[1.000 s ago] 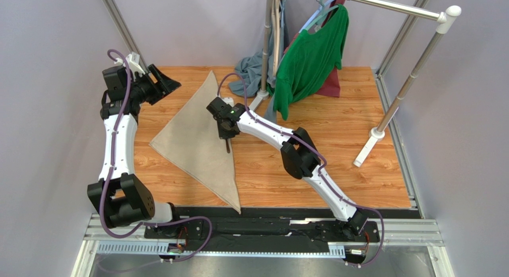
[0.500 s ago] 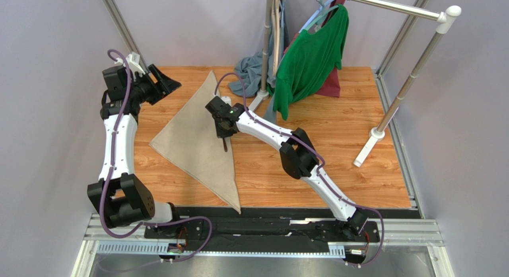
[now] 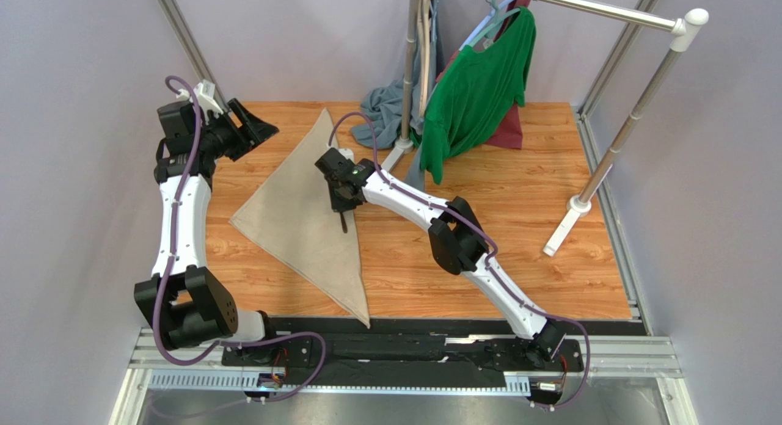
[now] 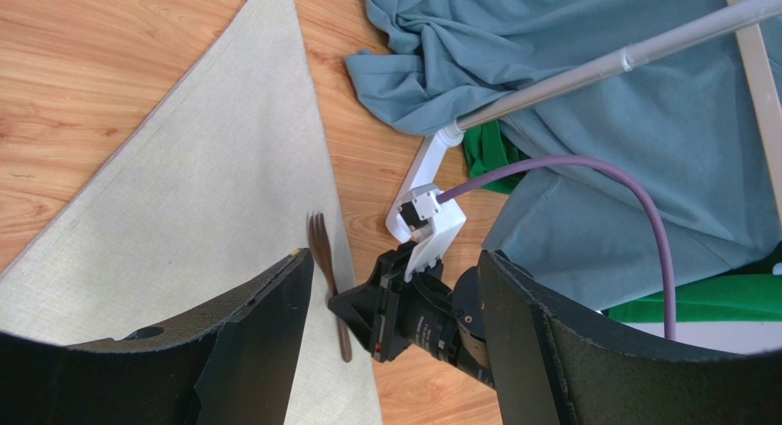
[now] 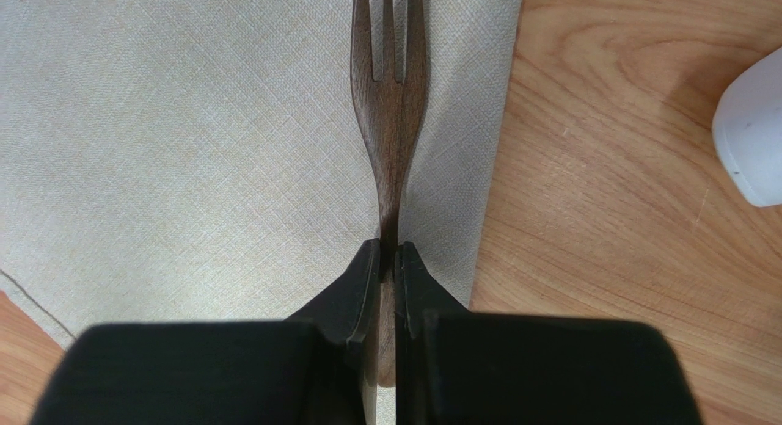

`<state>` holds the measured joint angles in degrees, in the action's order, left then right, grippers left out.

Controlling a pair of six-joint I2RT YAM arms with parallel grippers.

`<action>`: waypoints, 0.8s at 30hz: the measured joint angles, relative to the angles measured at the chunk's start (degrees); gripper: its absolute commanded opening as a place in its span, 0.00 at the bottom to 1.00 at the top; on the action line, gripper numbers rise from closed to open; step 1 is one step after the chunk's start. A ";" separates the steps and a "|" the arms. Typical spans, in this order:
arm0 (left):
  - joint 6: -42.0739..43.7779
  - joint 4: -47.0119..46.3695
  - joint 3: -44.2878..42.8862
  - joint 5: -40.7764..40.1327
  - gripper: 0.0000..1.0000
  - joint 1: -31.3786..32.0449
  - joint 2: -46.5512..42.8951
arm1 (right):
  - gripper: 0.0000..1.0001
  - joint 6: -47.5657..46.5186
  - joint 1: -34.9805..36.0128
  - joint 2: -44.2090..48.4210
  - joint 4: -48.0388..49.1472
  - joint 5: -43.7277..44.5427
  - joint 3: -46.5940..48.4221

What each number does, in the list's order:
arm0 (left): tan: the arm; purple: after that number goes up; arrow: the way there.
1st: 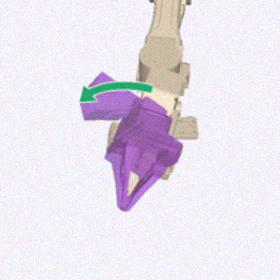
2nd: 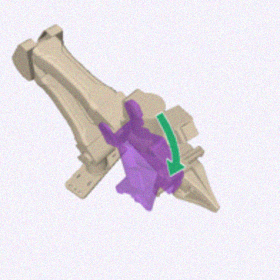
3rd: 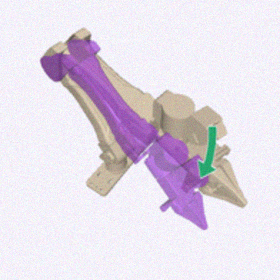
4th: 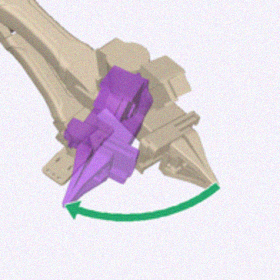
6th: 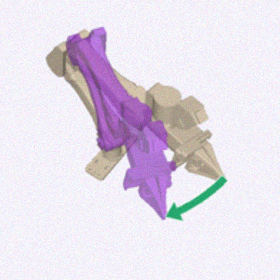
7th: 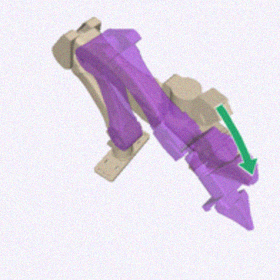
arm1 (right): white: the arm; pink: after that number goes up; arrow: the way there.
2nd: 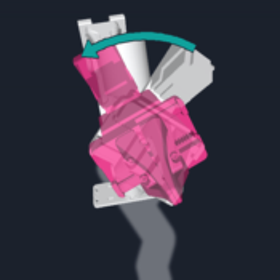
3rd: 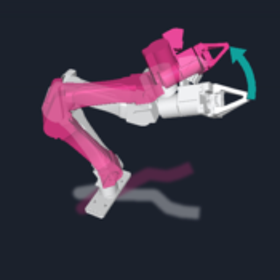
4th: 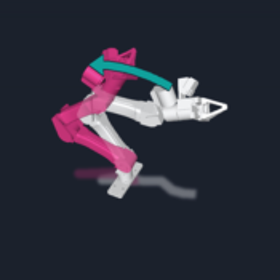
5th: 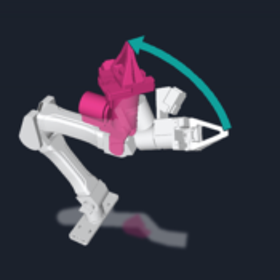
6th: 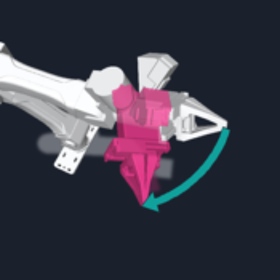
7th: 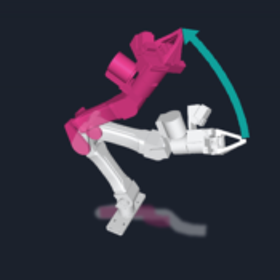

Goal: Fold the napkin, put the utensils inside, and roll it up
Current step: Place the utensil onto the napkin

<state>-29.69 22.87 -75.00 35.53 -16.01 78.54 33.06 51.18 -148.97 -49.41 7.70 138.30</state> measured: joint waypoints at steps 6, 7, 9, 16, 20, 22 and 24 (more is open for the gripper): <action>0.00 0.00 0.00 0.00 0.75 0.00 0.00 | 0.40 0.15 0.02 0.00 1.16 -1.29 -0.15; 0.00 0.00 0.00 0.00 0.75 0.00 0.02 | 0.42 0.04 0.04 0.13 2.29 -1.44 -0.72; 0.00 0.02 0.00 0.00 0.75 0.00 0.02 | 0.45 -0.44 0.11 0.68 4.63 -1.81 -2.67; 0.20 0.02 0.00 -0.24 0.75 0.00 0.02 | 0.48 -3.34 1.36 6.91 10.64 -3.52 -10.25; 0.46 0.09 0.00 -0.85 0.75 0.00 0.00 | 0.48 -6.45 2.40 18.25 15.41 -5.11 -24.37; 0.59 0.15 0.00 -1.20 0.75 0.00 0.00 | 0.48 -8.44 2.75 24.85 16.26 -5.68 -31.17; 0.72 0.24 0.00 -1.57 0.75 0.00 0.00 | 0.47 -10.43 3.26 32.63 18.12 -6.10 -39.41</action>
<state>-28.97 23.11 -75.00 33.95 -16.01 78.54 22.63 54.43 -116.33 -31.29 1.61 98.89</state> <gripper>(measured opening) 0.749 0.479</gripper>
